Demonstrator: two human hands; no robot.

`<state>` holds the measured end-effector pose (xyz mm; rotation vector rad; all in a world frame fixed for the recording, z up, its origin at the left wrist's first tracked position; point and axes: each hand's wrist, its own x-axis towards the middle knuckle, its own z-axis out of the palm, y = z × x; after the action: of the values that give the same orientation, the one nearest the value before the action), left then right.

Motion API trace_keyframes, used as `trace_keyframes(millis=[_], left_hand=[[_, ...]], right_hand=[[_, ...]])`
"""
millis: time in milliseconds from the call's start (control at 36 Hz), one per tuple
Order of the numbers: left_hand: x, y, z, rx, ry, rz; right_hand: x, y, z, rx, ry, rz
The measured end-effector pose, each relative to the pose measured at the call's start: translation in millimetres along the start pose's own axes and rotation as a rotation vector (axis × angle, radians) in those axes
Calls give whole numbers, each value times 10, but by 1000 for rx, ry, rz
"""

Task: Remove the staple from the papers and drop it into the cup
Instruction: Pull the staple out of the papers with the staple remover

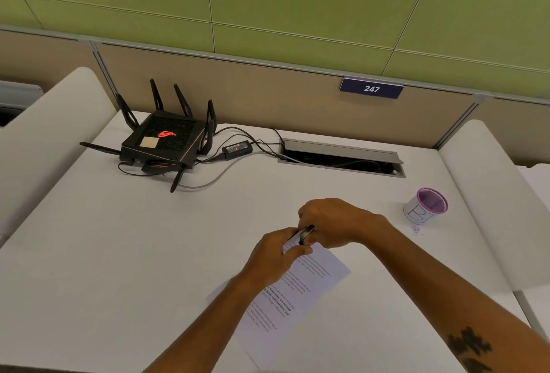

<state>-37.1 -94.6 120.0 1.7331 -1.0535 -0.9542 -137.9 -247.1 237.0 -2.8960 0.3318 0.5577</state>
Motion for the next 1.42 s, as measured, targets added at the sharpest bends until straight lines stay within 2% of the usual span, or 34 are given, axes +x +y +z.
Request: trace_keyframes(millis=[417, 611, 722, 861, 972, 1056, 1222, 1417], left_hand=[[12, 121, 43, -18, 12, 20], [-15, 90, 2, -50, 22, -4], [3, 79, 6, -52, 39, -26], [-11, 34, -40, -45, 53, -47], [-15, 24, -72, -39, 91, -55], [-21, 44, -99, -78, 144, -67], [-34, 168, -144, -225, 250, -115], [-102, 374, -167, -285, 348, -115]], right_hand=[[26, 84, -41, -63, 5, -9], [22, 170, 32, 0, -33, 9], [0, 291, 51, 46, 10, 37], [-56, 441, 43, 191, 170, 191], [-141, 463, 97, 512, 358, 302], [-233, 338, 169, 766, 464, 316], [-366, -155, 513, 1069, 654, 293], [-317, -665, 863, 1145, 866, 528]])
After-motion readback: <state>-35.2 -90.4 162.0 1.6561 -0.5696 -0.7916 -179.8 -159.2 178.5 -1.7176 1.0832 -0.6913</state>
